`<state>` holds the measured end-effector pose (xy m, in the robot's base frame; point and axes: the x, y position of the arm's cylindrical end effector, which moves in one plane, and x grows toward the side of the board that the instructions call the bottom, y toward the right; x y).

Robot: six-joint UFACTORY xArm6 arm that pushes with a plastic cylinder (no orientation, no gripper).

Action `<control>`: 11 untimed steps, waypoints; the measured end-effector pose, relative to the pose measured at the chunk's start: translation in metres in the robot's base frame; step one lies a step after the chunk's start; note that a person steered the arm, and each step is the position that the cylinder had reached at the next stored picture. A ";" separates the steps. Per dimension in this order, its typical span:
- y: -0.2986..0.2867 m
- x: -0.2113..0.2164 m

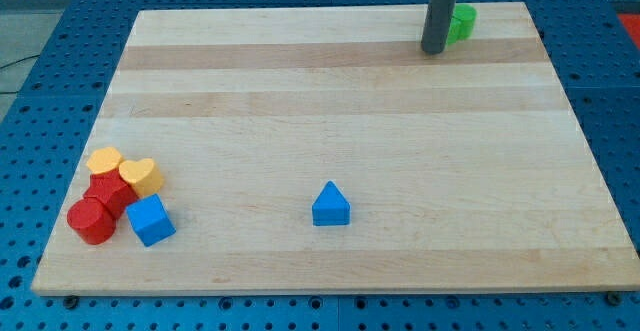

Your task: Move the arm diagonal bottom right to the blue cube

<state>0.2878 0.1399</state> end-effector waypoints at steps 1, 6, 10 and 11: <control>0.000 0.000; -0.045 0.084; -0.098 0.285; -0.189 0.316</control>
